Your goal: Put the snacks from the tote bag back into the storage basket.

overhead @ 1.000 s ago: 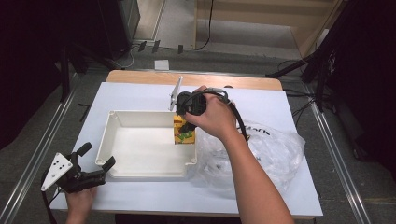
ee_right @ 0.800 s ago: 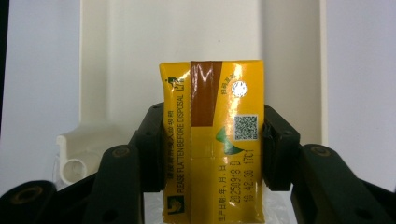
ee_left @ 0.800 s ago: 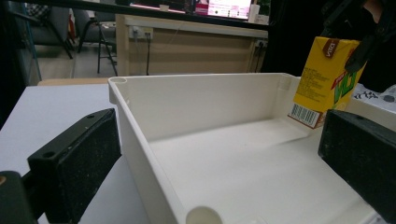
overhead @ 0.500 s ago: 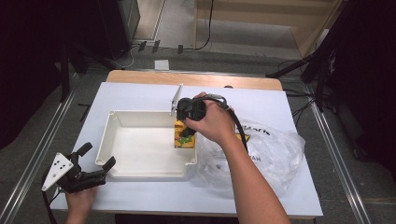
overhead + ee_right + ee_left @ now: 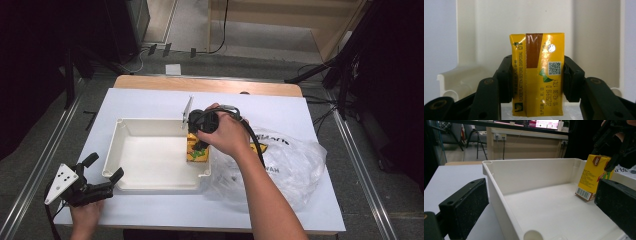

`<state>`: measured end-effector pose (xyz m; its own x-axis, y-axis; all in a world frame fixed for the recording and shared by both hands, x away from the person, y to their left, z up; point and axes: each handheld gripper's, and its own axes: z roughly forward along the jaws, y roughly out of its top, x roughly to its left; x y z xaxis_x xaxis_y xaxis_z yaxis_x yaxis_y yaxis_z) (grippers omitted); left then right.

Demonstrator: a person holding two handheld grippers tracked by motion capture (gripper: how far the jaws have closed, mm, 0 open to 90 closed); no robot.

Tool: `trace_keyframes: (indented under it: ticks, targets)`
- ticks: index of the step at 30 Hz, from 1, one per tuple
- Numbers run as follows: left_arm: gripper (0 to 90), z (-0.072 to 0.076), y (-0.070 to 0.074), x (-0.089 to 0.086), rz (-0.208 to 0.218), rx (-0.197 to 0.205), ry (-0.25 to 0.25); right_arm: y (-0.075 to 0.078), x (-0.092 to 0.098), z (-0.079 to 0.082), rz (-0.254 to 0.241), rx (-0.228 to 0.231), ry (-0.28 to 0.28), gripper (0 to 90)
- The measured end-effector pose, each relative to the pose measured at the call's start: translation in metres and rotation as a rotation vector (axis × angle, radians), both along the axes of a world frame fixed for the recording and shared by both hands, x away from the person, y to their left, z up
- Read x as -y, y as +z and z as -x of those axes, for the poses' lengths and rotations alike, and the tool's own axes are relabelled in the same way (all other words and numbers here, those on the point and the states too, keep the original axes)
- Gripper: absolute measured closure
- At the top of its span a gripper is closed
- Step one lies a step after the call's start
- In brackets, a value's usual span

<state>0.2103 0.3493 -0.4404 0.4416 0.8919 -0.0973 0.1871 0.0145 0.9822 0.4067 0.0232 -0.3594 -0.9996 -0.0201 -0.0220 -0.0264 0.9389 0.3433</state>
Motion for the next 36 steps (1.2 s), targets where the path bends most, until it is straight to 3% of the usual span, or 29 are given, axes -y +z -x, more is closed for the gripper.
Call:
trace_keyframes:
  ticks: [5,7,13,18,23,25,28,36]
  targets:
    - [0.0,0.000,0.000,0.000,0.000,0.000,0.000,0.000,0.001,0.001,-0.001,-0.004,-0.003,53.2]
    - [0.0,0.000,0.000,0.000,-0.001,0.000,0.000,0.003,0.003,0.001,-0.010,-0.020,-0.017,49.0]
    - [0.0,0.000,0.000,0.000,-0.002,0.000,0.001,0.008,0.017,-0.001,-0.037,-0.012,-0.054,36.5]
    - [0.0,0.000,0.000,0.000,-0.004,0.000,0.002,0.011,0.031,-0.003,-0.126,-0.018,-0.056,22.0]
    - [0.0,0.000,0.000,0.001,-0.004,0.000,0.002,0.014,0.045,-0.003,-0.165,0.018,-0.083,10.8]
    - [0.0,0.000,0.000,0.001,-0.005,-0.001,0.003,0.014,0.051,-0.003,-0.182,0.045,-0.106,10.2]
    - [0.0,0.000,0.000,0.001,-0.005,0.000,0.004,0.015,0.060,-0.002,-0.198,0.037,-0.118,10.8]
    - [0.0,0.000,0.000,0.001,-0.005,-0.001,0.004,0.013,0.081,0.000,-0.244,0.068,-0.163,9.9]
